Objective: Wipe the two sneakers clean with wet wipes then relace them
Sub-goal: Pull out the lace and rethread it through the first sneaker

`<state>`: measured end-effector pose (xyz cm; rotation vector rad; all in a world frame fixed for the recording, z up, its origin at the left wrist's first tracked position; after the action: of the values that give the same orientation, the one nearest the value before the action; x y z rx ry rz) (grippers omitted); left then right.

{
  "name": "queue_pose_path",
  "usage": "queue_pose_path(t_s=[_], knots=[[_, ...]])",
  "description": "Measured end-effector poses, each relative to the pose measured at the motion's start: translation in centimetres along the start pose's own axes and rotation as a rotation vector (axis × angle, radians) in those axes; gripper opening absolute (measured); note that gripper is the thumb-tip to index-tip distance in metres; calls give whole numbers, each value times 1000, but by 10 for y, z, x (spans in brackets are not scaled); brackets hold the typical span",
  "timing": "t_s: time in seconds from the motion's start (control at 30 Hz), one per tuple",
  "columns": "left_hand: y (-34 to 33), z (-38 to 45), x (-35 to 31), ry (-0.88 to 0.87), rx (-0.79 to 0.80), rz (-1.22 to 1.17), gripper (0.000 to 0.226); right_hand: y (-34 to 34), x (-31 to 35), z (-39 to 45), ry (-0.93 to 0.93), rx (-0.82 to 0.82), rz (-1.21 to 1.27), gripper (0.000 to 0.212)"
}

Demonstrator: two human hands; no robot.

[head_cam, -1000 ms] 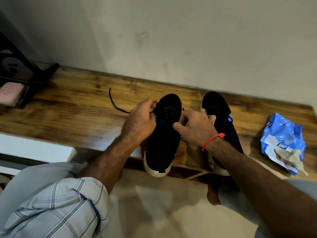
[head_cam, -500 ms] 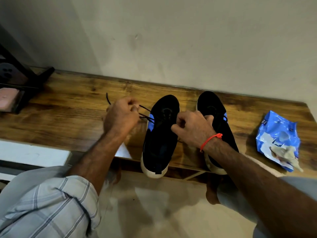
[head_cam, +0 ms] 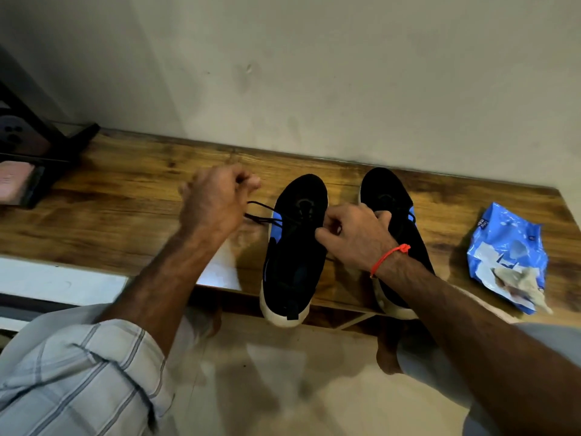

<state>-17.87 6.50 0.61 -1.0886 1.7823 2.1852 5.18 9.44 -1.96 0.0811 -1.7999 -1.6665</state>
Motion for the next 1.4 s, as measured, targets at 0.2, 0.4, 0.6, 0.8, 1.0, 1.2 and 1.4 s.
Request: queue_pose_path(t_s=[0.2, 0.4, 0.6, 0.8, 1.0, 1.2, 1.4], knots=[[-45, -40, -35, -269, 269, 304, 10, -2, 6, 4, 29, 1, -72, 26], [2, -7, -8, 193, 31, 41, 20, 2, 2, 0, -7, 0, -105, 30], [-17, -21, -20, -97, 154, 277, 48, -1, 6, 2, 43, 20, -131, 26], [-34, -28, -38, -212, 202, 330, 19, 0, 6, 0, 20, 31, -158, 28], [18, -5, -6, 89, -112, 312, 12, 4, 4, -3, -18, 71, -203, 26], [-11, -24, -14, 60, 199, 313, 49, -1, 7, 1, -53, 97, -27, 27], [-45, -40, -22, -101, 345, 376, 35, -9, 9, 6, 0, 161, 13, 29]])
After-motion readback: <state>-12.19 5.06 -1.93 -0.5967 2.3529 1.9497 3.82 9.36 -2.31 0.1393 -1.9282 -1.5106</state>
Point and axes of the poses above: each hand's wrist, its own z-axis towards the middle knuckle, its own y-axis out of the back of the hand, x = y × z, the point moved 3 cm from there along z, towards the middle knuckle, and after that the axes turned 8 degrees about y, right-handed, at the moved point
